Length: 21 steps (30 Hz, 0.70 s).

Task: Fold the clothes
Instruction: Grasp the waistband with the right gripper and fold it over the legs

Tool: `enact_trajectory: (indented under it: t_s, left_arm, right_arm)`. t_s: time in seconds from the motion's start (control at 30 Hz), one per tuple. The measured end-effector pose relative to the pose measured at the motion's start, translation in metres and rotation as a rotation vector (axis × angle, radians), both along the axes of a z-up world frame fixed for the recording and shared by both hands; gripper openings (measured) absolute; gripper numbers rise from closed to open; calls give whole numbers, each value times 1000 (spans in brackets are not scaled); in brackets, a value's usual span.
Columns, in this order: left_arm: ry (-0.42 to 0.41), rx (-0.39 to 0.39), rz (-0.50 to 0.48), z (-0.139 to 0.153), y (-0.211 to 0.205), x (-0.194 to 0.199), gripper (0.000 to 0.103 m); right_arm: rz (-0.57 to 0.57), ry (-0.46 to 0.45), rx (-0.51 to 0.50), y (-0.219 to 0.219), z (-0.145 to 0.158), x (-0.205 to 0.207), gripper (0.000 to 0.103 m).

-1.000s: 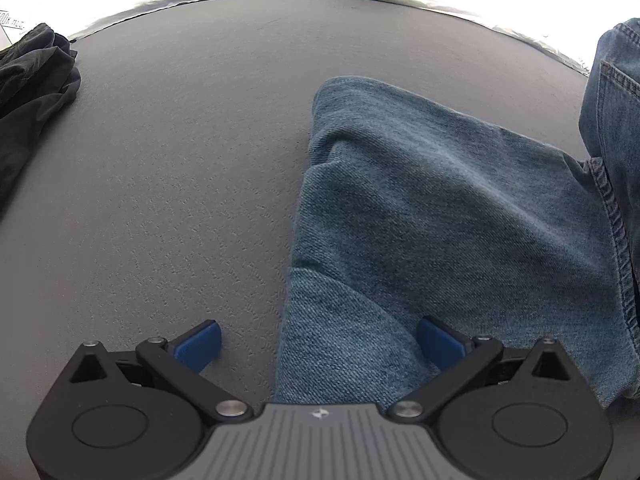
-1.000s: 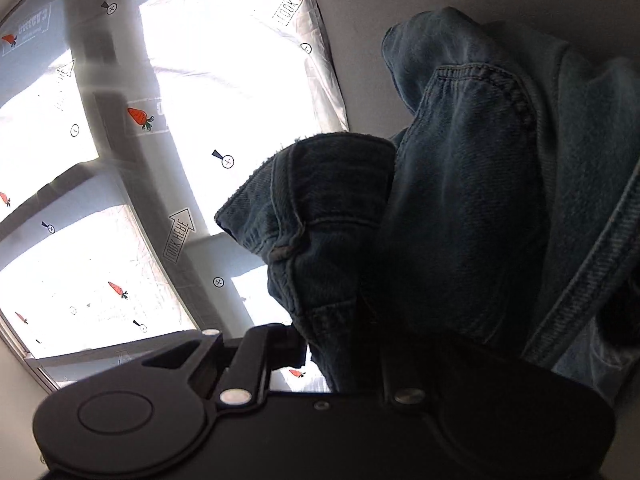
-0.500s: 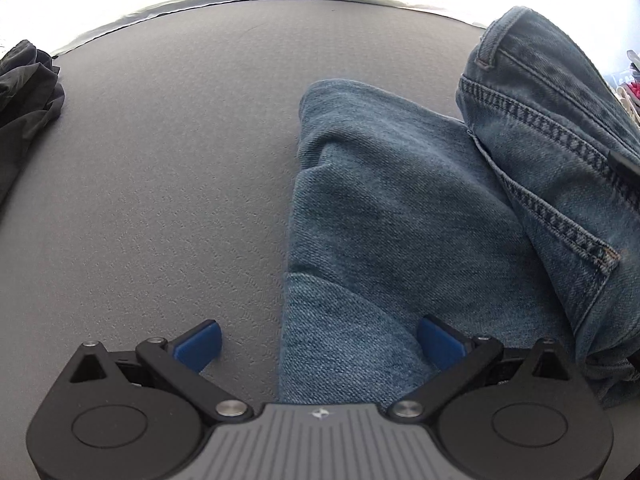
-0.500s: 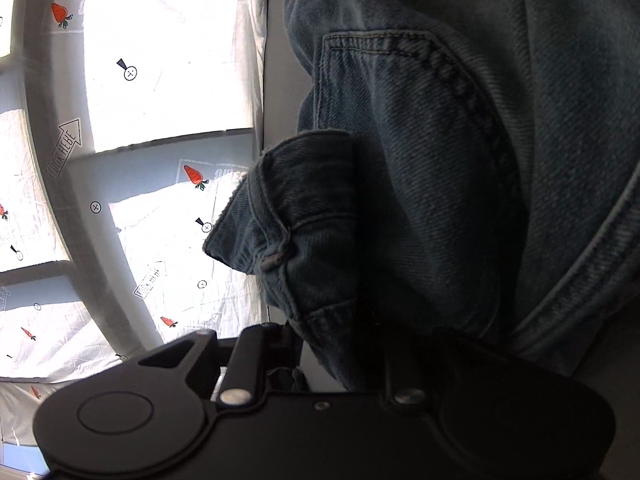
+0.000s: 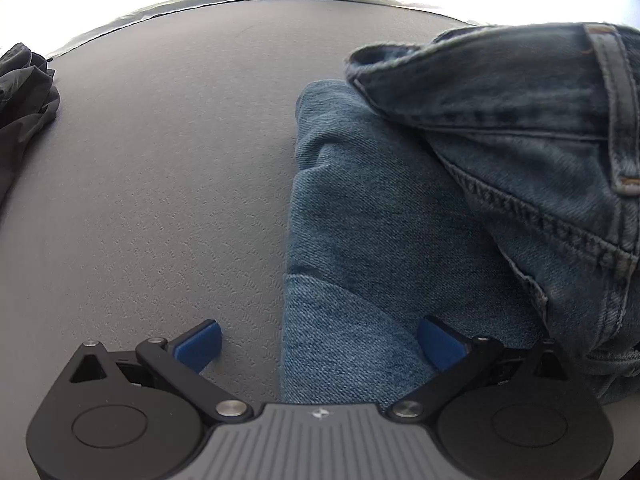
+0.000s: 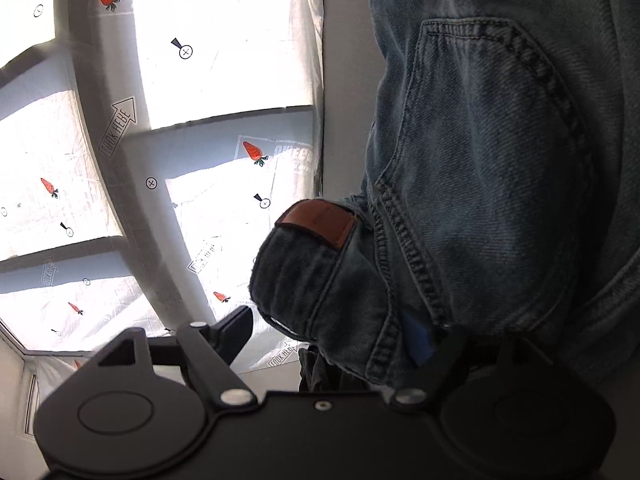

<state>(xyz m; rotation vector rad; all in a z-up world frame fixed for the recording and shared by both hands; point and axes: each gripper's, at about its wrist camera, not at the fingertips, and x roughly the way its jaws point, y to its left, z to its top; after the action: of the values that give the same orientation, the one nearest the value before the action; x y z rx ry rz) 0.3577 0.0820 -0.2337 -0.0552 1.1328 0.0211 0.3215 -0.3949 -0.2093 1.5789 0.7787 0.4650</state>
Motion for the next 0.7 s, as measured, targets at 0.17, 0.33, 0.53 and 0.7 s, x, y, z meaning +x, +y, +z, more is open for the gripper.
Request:
enact_trajectory:
  t_s: [0.17, 0.33, 0.53, 0.7]
  left_arm:
    - [-3, 0, 2, -2, 6, 1, 103]
    - [-9, -1, 5, -4, 13, 1, 103]
    - [-33, -14, -11, -9, 24, -5, 103]
    - [-64, -85, -14, -7, 51, -15, 93]
  right_arm:
    - [5, -112, 90, -15, 12, -5, 51]
    - [63, 11, -39, 52, -16, -4, 33]
    - [152, 196, -172, 117, -95, 9, 20]
    - [139, 169, -173, 104, -94, 5, 25]
